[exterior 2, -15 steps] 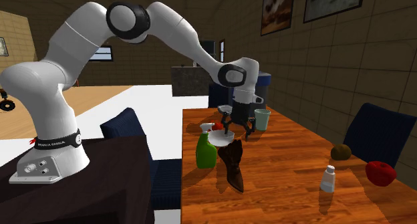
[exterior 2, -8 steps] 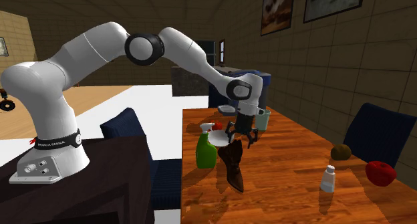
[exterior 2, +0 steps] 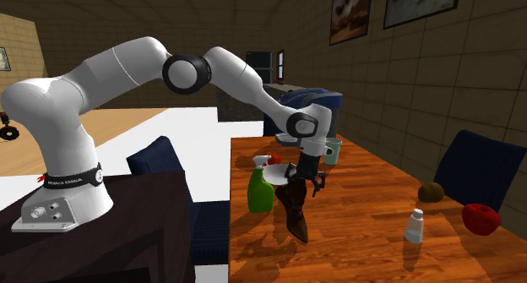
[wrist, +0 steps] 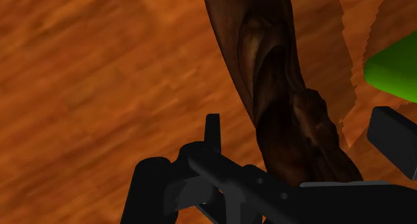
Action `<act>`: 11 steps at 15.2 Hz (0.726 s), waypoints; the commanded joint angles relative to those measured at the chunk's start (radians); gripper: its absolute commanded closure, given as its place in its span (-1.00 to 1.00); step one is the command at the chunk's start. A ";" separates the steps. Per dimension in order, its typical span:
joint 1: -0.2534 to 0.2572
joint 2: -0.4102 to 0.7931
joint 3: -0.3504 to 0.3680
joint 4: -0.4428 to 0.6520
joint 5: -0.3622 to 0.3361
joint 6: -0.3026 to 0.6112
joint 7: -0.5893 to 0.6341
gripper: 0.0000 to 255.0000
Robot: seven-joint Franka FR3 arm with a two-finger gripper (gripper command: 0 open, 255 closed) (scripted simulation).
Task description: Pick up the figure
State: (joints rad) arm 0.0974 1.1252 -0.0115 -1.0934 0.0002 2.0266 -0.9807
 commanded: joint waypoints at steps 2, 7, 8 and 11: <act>0.001 0.008 0.000 0.008 0.000 0.000 0.001 1.00; 0.000 0.007 0.000 0.007 0.000 0.000 0.001 1.00; 0.000 0.007 0.000 0.007 0.000 0.000 0.000 1.00; 0.000 -0.005 0.000 0.000 0.000 -0.004 0.000 1.00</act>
State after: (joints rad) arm 0.0976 1.1282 -0.0113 -1.0879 0.0002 2.0243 -0.9807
